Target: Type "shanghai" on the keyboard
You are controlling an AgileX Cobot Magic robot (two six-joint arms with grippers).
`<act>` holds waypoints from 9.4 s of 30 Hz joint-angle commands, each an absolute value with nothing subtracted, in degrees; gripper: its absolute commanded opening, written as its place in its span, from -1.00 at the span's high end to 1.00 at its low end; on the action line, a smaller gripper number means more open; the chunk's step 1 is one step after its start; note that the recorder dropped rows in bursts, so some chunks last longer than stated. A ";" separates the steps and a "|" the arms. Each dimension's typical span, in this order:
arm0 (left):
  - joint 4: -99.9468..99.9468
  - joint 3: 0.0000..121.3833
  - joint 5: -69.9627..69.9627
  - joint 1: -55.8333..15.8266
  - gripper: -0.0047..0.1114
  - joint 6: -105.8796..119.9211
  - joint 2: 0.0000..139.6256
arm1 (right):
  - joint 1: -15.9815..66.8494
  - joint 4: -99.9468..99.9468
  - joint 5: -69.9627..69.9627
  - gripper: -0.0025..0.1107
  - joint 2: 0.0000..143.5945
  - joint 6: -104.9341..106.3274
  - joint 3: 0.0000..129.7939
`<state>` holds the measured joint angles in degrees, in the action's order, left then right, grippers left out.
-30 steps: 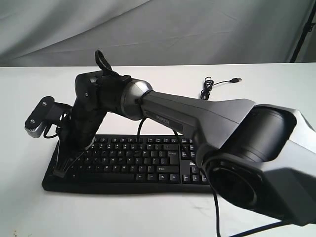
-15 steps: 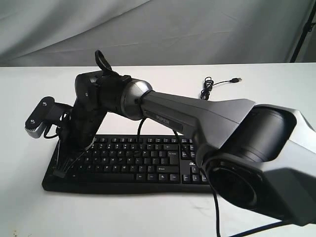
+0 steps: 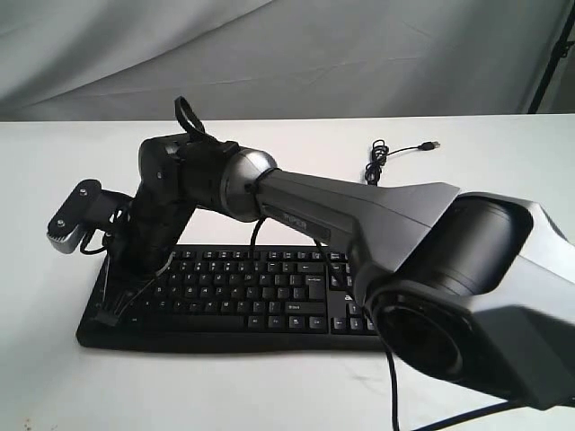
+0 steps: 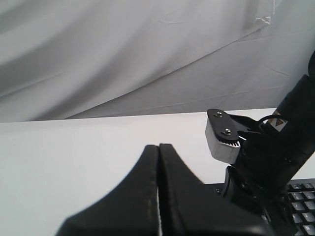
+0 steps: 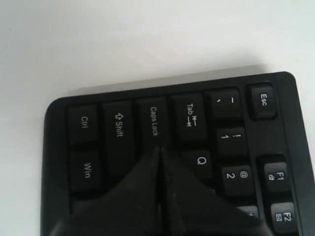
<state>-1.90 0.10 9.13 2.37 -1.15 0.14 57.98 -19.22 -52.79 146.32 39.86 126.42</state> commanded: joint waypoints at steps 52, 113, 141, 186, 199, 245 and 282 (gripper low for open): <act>-1.77 0.00 8.82 2.00 0.92 -1.31 0.00 | 56.47 -10.40 -33.08 0.96 122.54 28.07 86.06; -1.77 0.00 8.82 2.00 0.92 -1.31 0.00 | 55.79 -10.56 -28.00 0.96 123.37 28.33 82.79; -1.77 0.00 8.82 2.00 0.92 -1.31 0.00 | 55.90 -9.75 -30.64 0.96 124.90 30.00 89.38; -1.77 0.00 8.82 2.00 0.92 -1.31 0.00 | 55.78 -11.97 -34.05 0.96 129.93 31.92 94.09; -1.77 0.00 8.82 2.00 0.92 -1.31 0.00 | 55.54 -9.22 -34.55 0.96 127.44 31.52 94.09; -1.77 0.00 8.82 2.00 0.92 -1.31 0.00 | 53.84 -15.40 -30.86 0.96 127.14 36.43 88.43; -1.77 0.00 8.82 2.00 0.92 -1.31 0.00 | 57.19 -12.77 -44.43 0.96 136.31 37.19 111.76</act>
<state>-1.90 0.10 9.13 2.37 -1.15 0.14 56.54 -13.23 -41.71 134.22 36.65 107.80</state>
